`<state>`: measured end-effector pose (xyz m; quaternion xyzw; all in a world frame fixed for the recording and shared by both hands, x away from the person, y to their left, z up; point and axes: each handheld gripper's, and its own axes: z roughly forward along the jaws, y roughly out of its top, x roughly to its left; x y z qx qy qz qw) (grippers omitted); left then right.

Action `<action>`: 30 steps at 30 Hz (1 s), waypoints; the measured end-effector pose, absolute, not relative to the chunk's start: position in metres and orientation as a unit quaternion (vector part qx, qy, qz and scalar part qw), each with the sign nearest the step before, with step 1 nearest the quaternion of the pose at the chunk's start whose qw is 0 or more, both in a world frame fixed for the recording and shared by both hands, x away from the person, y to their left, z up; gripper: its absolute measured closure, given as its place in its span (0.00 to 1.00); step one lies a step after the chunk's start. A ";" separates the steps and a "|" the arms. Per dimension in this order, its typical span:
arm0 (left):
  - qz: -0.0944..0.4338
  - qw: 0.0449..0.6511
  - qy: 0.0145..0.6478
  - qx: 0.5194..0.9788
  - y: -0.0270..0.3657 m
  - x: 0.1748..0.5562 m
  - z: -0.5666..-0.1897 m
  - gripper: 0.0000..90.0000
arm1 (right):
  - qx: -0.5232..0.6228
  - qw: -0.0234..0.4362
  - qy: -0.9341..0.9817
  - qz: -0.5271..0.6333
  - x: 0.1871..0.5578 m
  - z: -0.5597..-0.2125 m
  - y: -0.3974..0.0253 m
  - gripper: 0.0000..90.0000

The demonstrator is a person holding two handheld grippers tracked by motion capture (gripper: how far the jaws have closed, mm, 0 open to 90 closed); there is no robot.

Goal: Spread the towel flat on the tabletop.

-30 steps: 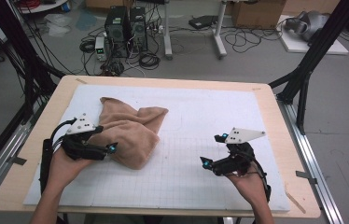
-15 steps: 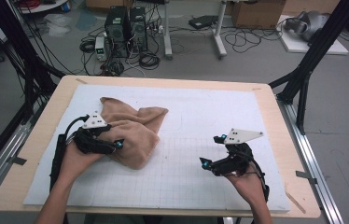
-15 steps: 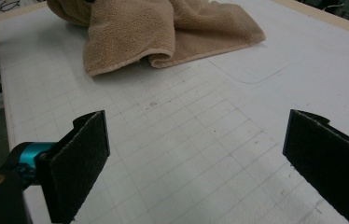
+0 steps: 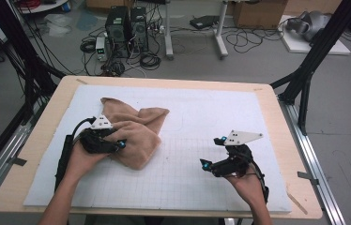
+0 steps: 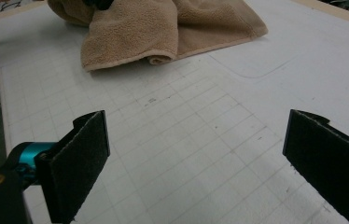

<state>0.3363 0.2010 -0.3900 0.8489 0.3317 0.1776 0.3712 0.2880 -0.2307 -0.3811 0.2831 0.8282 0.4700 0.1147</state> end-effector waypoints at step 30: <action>0.069 0.497 0.195 0.843 0.099 0.290 -0.344 0.72 | 0.269 0.147 0.824 0.477 0.288 -0.352 -0.238 0.07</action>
